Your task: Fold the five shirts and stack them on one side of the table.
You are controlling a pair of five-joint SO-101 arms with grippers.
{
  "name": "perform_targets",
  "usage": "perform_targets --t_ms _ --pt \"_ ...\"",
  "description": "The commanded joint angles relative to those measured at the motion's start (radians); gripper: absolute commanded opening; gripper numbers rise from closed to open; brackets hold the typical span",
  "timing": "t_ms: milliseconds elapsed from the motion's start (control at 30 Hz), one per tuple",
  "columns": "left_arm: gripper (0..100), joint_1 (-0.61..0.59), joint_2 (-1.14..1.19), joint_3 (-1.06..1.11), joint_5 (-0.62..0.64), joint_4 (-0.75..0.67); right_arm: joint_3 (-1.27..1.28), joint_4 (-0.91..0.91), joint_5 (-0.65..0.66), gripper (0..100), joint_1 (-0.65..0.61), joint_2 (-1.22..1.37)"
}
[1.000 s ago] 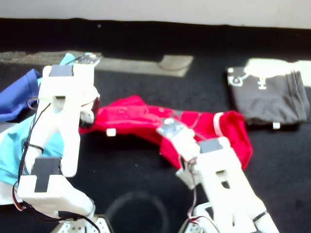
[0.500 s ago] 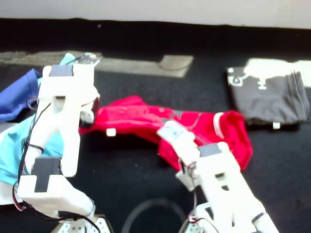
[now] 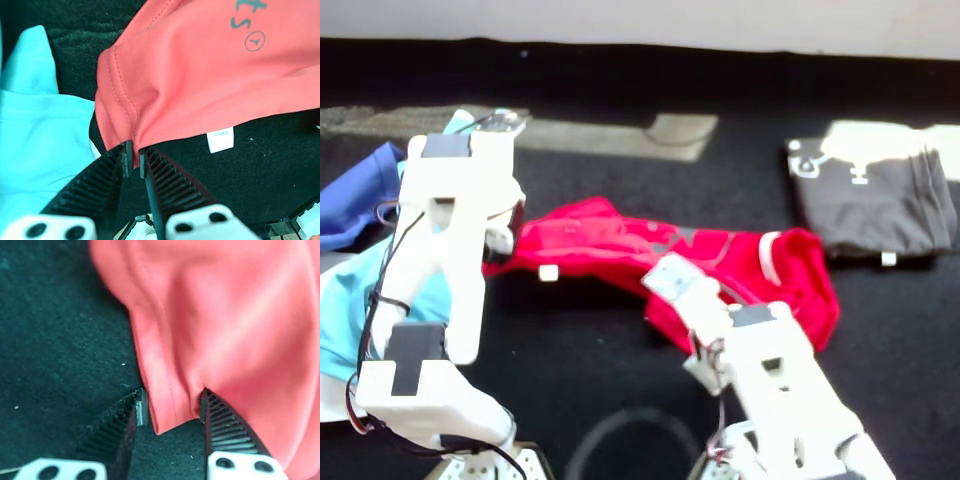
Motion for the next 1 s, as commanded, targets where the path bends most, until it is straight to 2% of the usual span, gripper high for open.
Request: perform_targets --t_ms 0,100,300,533,633,800,967 --pt "1 -0.012 -0.016 -0.007 -0.006 -0.002 -0.076 -0.01 0.025 16.7 0.094 0.157" --pt "1 -0.012 -0.016 -0.013 -0.006 -0.002 -0.101 -0.01 0.025 0.2 0.12 0.168" --pt "1 -0.01 -0.008 -0.013 -0.006 -0.003 -0.11 0.091 0.023 0.7 0.117 0.047" --pt "1 0.002 -0.018 -0.015 -0.002 -0.002 -0.254 0.259 0.02 0.6 0.148 -0.375" --pt "1 0.033 -0.036 -0.041 -0.002 0.005 -0.314 0.228 0.017 0.6 0.191 -0.472" --pt "1 0.09 -0.128 -0.143 -0.002 0.081 -0.398 0.051 -0.077 0.6 0.288 -0.475" --pt "1 0.104 -0.219 -0.306 0.0 0.132 -0.591 -0.031 -0.086 0.6 0.311 -0.364"
